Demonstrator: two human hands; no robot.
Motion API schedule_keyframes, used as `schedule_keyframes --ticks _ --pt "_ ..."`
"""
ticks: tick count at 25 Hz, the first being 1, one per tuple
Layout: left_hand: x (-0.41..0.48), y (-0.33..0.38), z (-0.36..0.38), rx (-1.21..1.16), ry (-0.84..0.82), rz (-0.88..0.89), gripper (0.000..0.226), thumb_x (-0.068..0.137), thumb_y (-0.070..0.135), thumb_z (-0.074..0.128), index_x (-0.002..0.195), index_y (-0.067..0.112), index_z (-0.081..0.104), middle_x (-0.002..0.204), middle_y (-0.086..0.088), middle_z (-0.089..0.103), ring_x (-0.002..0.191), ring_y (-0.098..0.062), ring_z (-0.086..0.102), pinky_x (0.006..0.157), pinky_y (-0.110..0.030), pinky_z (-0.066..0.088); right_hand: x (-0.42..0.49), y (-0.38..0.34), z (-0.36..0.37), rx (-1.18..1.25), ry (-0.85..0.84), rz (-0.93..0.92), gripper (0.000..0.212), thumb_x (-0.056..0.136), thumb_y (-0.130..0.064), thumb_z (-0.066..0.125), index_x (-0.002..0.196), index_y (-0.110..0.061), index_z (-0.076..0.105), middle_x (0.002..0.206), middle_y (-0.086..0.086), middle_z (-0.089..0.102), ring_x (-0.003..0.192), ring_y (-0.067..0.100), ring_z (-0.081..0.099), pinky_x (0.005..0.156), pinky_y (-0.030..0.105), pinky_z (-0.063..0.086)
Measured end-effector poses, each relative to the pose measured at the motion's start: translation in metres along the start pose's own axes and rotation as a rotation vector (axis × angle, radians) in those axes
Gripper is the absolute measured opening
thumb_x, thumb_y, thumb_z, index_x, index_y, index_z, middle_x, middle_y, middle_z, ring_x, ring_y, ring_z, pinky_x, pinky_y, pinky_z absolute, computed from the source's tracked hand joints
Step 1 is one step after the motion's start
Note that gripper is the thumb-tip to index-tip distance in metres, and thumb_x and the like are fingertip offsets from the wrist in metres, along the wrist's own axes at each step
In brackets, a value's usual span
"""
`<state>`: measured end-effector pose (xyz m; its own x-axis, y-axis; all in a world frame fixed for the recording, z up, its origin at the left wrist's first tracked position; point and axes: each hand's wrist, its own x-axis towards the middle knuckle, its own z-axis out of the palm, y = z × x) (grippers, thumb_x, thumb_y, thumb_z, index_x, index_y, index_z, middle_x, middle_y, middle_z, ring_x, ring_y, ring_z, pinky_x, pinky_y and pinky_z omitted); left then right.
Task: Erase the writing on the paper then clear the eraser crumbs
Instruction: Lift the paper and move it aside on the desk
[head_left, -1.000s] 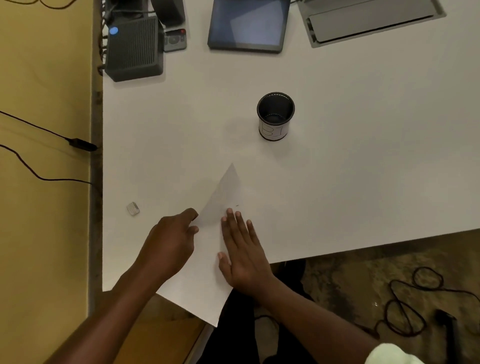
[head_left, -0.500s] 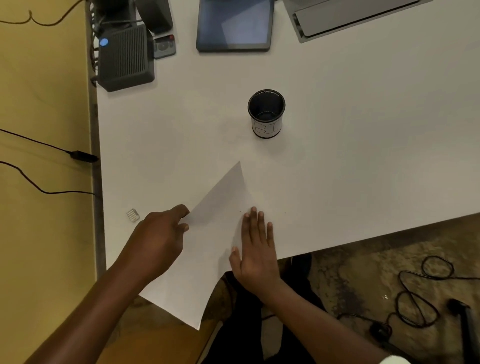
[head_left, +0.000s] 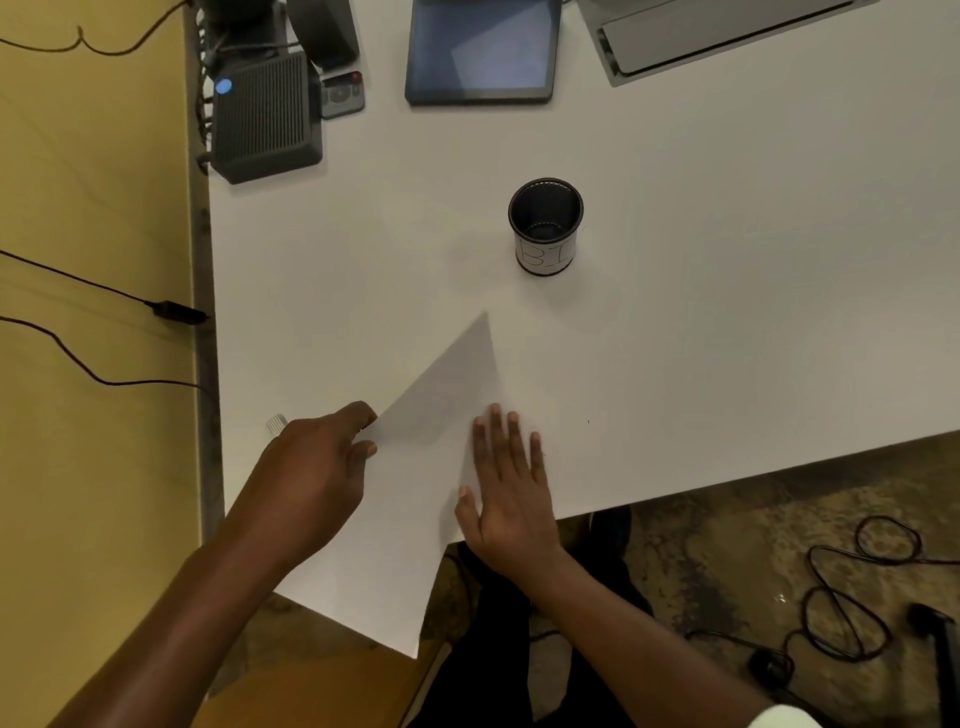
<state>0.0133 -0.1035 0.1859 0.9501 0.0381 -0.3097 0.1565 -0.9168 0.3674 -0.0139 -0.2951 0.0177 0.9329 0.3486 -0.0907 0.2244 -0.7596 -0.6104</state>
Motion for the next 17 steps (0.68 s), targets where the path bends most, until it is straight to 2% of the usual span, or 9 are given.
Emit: schedule_keyframes --ticks 4,8,12,15,17 --pt "-0.001 -0.008 -0.006 0.008 0.034 -0.014 0.011 0.100 0.008 0.062 0.109 0.009 0.069 0.087 -0.008 0.076 0.066 -0.026 0.063 0.059 -0.026 0.042 0.001 0.000 0.010 -0.065 -0.020 0.066 0.081 0.096 -0.041 0.045 0.156 -0.004 0.005 0.165 0.017 -0.005 0.152 0.031 -0.007 0.120 0.057 0.010" --pt "-0.004 -0.028 -0.018 0.010 0.078 -0.070 0.012 0.099 0.007 0.064 0.110 0.007 0.070 0.087 -0.010 0.076 0.067 -0.026 0.067 0.062 -0.030 0.050 0.004 -0.001 0.019 -0.092 -0.034 0.124 0.080 0.097 -0.046 0.038 0.156 -0.004 0.005 0.165 0.016 -0.005 0.152 0.031 -0.008 0.120 0.057 0.009" --pt "-0.013 -0.058 -0.037 -0.026 0.211 -0.201 0.016 0.100 0.005 0.064 0.113 0.001 0.071 0.095 -0.004 0.072 0.069 -0.015 0.060 0.062 -0.018 0.041 0.012 -0.022 0.037 -0.003 -0.101 -0.014 0.078 0.098 -0.041 0.037 0.156 -0.003 0.001 0.165 0.016 -0.008 0.152 0.029 -0.012 0.122 0.052 0.004" --pt "-0.017 -0.097 -0.043 0.000 0.280 -0.317 0.020 0.101 0.009 0.063 0.118 0.000 0.069 0.105 -0.018 0.076 0.079 -0.029 0.061 0.063 -0.026 0.043 0.036 -0.045 0.064 0.064 -0.170 -0.123 0.074 0.097 -0.033 0.036 0.156 -0.005 0.002 0.165 0.014 -0.008 0.151 0.027 -0.013 0.122 0.051 0.008" --pt "-0.018 -0.122 -0.041 -0.012 0.288 -0.411 0.017 0.103 0.012 0.061 0.115 0.002 0.068 0.103 -0.023 0.075 0.077 -0.029 0.059 0.064 -0.027 0.046 0.062 -0.058 0.081 0.057 -0.199 -0.135 0.071 0.096 -0.029 0.033 0.156 -0.004 0.004 0.165 0.014 -0.007 0.151 0.028 -0.013 0.121 0.051 0.010"
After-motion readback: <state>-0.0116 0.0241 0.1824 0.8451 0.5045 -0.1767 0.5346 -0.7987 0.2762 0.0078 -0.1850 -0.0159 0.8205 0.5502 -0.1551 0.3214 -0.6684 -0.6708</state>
